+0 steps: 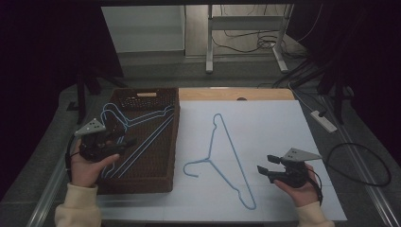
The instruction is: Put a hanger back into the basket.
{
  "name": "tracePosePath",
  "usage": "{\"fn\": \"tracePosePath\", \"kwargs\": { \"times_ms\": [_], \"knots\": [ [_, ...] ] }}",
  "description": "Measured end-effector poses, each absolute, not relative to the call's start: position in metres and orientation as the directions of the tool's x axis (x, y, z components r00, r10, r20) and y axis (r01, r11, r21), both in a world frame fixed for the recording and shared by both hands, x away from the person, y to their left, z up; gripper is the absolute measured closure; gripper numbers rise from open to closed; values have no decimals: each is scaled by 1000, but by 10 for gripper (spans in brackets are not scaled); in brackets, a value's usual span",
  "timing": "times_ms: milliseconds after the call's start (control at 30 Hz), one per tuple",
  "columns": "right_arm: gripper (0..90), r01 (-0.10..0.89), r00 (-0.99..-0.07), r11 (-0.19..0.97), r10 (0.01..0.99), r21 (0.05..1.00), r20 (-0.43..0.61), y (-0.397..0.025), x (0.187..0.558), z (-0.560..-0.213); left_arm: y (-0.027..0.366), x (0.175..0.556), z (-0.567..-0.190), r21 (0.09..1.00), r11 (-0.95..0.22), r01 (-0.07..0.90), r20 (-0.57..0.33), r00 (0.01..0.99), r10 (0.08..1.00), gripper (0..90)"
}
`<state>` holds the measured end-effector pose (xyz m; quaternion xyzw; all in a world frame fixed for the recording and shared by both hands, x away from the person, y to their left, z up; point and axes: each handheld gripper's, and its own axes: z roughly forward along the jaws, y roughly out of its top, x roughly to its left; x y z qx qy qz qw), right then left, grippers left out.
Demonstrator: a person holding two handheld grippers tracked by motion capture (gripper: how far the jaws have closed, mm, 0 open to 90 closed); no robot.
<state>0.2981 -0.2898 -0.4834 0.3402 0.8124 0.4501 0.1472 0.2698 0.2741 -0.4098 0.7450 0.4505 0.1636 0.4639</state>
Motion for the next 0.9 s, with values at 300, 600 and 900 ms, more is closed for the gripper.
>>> {"fn": "tracePosePath", "kwargs": {
  "times_ms": [300, 600, 900],
  "knots": [
    [376, 419, -729, 370, 682, 830, 64, -289, 299, -484, 259, 248, -409, 866, -171, 470, -157, 580, 800, 362],
    [376, 416, -732, 371, 678, 830, 64, -287, 299, -484, 232, 230, -415, 874, -229, 429, -103, 624, 774, 361],
    [376, 418, -735, 379, 675, 825, 62, -286, 300, -485, 222, 227, -419, 872, -249, 422, -90, 638, 765, 361]
  ]
}}
